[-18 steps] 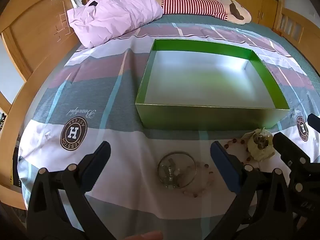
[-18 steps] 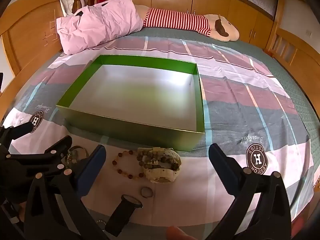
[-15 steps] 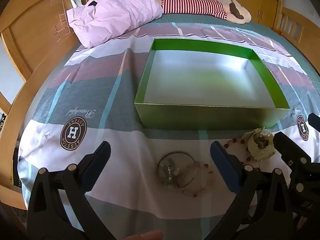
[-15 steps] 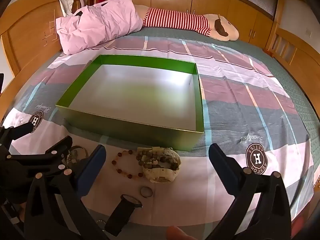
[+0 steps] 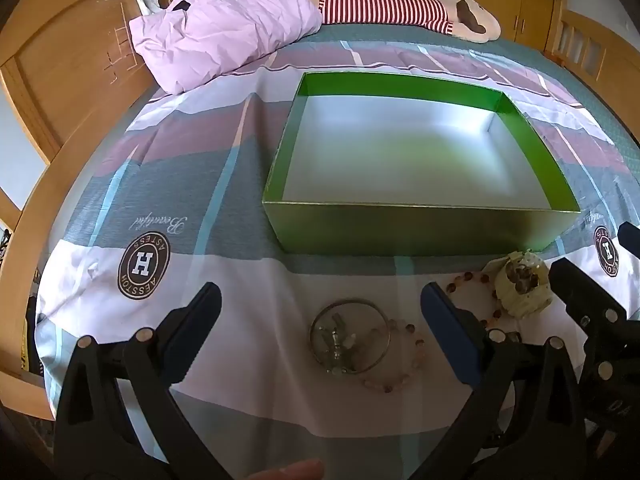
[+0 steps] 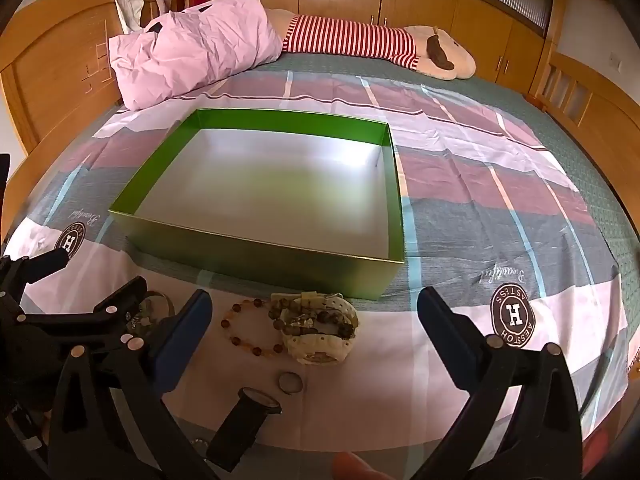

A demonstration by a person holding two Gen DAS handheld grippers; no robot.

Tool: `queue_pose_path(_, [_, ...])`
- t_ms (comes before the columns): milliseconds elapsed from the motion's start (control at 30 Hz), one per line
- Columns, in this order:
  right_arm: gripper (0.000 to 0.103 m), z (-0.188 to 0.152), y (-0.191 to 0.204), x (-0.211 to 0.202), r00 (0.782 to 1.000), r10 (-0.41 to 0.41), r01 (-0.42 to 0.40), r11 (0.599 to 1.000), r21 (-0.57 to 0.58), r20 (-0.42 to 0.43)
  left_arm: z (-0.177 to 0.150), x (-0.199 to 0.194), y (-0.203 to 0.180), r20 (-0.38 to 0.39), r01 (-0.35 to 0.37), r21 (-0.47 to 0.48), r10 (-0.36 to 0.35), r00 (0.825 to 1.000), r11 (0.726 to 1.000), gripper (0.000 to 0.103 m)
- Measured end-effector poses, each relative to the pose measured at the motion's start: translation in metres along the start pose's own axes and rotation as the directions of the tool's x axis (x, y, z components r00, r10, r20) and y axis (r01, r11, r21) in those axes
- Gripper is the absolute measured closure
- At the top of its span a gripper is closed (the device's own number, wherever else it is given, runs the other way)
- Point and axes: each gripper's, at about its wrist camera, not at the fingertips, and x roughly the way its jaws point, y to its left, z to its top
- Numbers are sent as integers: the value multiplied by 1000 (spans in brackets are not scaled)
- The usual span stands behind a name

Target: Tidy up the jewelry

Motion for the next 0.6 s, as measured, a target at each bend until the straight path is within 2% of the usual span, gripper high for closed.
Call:
queue_pose_path(400, [1,1,2,0,1000,0,0,1000,2,-4,-13,1,-1,-1,-3,1,3,1000,1000,2])
queue_pose_path(433, [1,0,-1,1,1000,1,-1,1000,2,-3,-1,1,-1,-5,-1,2,1,1000,1000,2])
queue_pose_path(600, [1,1,1,1,1000,0,0,1000,1,-6,-1,2,-1,-6,-2,2,2,1000,1000,2])
